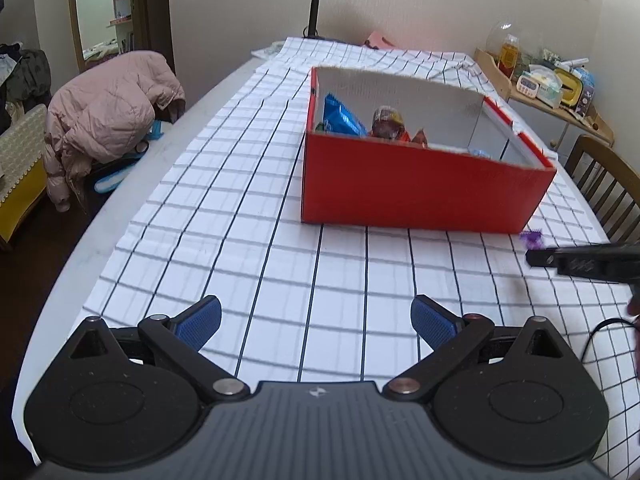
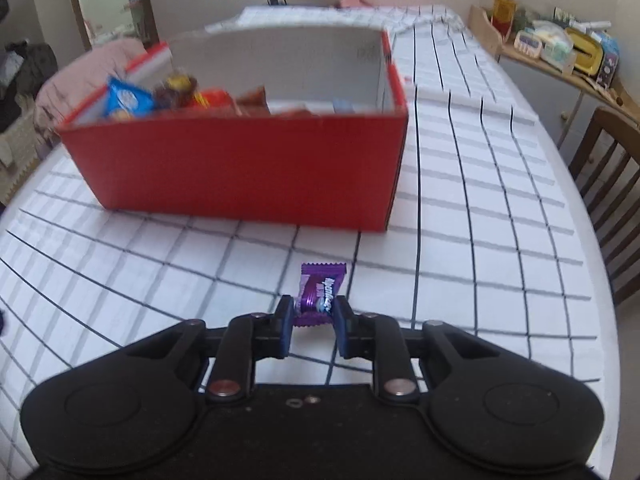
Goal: Organize snacks
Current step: 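Lift the purple candy with the right gripper and carry it over the red box, then lower the purple candy into the red box and open the right gripper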
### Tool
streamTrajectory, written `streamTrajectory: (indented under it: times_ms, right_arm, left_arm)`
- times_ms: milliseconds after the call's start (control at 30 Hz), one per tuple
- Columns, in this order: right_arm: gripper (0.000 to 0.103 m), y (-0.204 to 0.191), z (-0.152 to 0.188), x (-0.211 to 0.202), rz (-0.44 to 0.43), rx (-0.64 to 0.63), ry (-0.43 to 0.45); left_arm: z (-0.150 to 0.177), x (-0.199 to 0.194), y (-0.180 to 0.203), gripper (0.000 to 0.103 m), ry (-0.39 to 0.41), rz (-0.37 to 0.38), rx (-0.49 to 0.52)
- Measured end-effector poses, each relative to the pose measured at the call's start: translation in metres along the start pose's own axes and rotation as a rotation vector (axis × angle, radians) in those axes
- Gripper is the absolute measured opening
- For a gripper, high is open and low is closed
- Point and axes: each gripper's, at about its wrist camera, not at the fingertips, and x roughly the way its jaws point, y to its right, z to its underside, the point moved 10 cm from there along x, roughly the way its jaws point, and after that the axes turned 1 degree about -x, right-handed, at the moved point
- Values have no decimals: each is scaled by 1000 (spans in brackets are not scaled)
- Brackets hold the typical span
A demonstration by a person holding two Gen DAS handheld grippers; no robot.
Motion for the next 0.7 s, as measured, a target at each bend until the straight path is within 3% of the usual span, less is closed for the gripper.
streamTrajectory:
  times_ms: [167,333,533,700]
  right_arm:
    - [20,-6,-48,-36,-37,-19,124]
    - [20,-3,-95,-30,-17,-54,182]
    - [21,2,-115,6,-11,-54,138]
    - [21,3,-113,24,-15,-60,102]
  left_arm:
    - [-29,-6,2,102,53,10,-22]
    - [-57,-4,6,102,91,0,-39]
    - [-82,0,7,102,128,-20,-48]
    - [-87,6,9,102,120,-26,-49]
